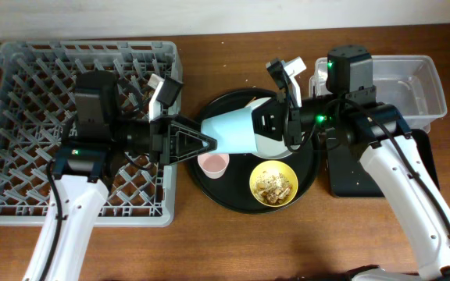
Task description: Sort waste into correct bins and load items into the dishwasher rack
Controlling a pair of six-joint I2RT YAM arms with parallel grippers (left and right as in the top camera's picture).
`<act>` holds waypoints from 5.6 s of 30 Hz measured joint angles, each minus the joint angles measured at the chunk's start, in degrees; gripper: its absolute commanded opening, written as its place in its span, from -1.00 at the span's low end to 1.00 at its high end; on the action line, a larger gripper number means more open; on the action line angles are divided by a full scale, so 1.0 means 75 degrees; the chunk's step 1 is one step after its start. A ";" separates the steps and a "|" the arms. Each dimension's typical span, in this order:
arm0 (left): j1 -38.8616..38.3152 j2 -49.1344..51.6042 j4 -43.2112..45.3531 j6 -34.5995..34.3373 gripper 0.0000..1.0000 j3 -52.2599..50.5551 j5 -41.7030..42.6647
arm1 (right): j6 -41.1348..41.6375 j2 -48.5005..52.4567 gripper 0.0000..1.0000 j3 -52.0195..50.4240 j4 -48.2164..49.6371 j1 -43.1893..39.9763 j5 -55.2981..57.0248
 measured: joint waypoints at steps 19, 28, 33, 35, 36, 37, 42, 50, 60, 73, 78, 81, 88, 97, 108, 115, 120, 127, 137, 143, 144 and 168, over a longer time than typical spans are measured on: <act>-0.0831 0.0047 0.1419 -0.0358 0.86 -0.0006 -0.1341 | 0.0041 0.0023 -0.92 0.0029 -0.0015 0.0128 0.0303; -0.0807 0.0047 0.1623 -0.1102 0.29 -0.0009 -0.1326 | 0.0070 0.0023 -0.42 0.0029 0.0000 0.0131 0.0169; -0.0624 0.0047 0.1705 -0.1107 0.06 -0.0009 -0.1207 | 0.0545 -0.0012 0.22 0.0029 0.0105 -0.0379 0.0766; 0.0026 0.0047 0.1498 -0.1107 0.02 -0.0006 -0.1571 | 0.1172 -0.0245 0.22 0.0032 -0.0140 -0.1189 0.1364; 0.0434 0.0047 0.0775 -0.1070 0.02 0.0020 -0.2337 | 0.1393 -0.0493 0.22 0.0058 -0.0711 -0.1317 0.1763; 0.0589 0.0041 0.0160 -0.1017 0.03 0.0067 -0.2999 | 0.1513 -0.0592 0.22 0.0131 -0.1524 -0.1233 0.2194; 0.2393 0.0009 -0.5467 -0.0309 0.04 0.1749 -0.9139 | 0.1539 -0.0624 0.32 0.0128 -0.3628 0.0119 0.5447; 0.4829 0.1795 -0.6956 -0.0184 0.04 0.1169 -1.1625 | 0.1539 -0.0624 0.33 0.0125 -0.3789 0.0586 0.6528; 0.4829 0.2512 -0.5686 -0.0085 0.93 0.0149 -1.1223 | 0.1431 -0.0624 0.41 0.0125 -0.3824 0.0586 0.6612; 0.2474 0.0720 -0.6219 0.2559 0.98 0.2349 -0.7519 | 0.1396 0.3538 -0.92 0.0114 -0.0997 0.2565 0.8571; 0.2378 0.0726 -0.5365 0.2591 0.98 0.2349 -0.5170 | 0.0726 0.2509 -0.92 0.0341 -0.2247 0.1888 0.6872; 0.1871 0.0790 -0.5103 0.2594 0.98 0.2349 -0.3576 | -0.0571 0.0184 -0.92 0.0921 -0.2331 0.0189 0.3471; -0.0119 0.0833 -0.3742 0.2614 0.98 0.2349 -0.0580 | -0.1448 -0.0213 -0.92 0.0959 -0.1754 -0.0268 -0.0213; -0.1373 0.0833 -0.2923 0.2404 0.46 0.2349 -0.0903 | -0.0685 -0.0207 -0.92 0.0933 -0.0469 0.0122 0.0047; 0.0286 0.0831 -0.4896 0.1973 0.18 0.2463 -0.4310 | 0.0393 -0.0219 0.29 0.0938 -0.1008 -0.0918 0.0775; 0.4814 0.0723 -0.7915 0.1186 0.19 0.3226 -1.0783 | 0.0583 -0.0178 0.34 0.0950 -0.3867 0.1137 0.5592; 0.5995 0.1725 -0.7385 0.0516 0.19 0.2291 -1.1386 | 0.0580 0.0023 0.34 0.0950 -0.3876 0.1504 0.6242; 0.7003 0.3249 -0.6394 0.0224 0.19 0.2005 -1.1412 | 0.0586 0.0029 0.34 0.0944 -0.4013 0.1504 0.6414; 0.7038 0.4138 -0.6426 0.0236 0.00 0.2002 -1.0535 | 0.0583 0.0029 0.35 0.0944 -0.4013 0.1504 0.6435; 0.7090 0.4147 -0.6461 0.0312 0.99 0.2002 -0.9719 | 0.0583 0.0029 0.35 0.0944 -0.4016 0.1504 0.6441; 0.7087 0.4150 -0.6496 0.0294 0.99 0.2002 -0.9649 | 0.0583 0.0029 0.35 0.0944 -0.4016 0.1504 0.6441; -0.0029 0.1478 -0.7064 0.3704 0.99 0.4366 -0.9620 | 0.2148 0.4042 -0.49 0.0650 -0.4526 0.3075 0.9436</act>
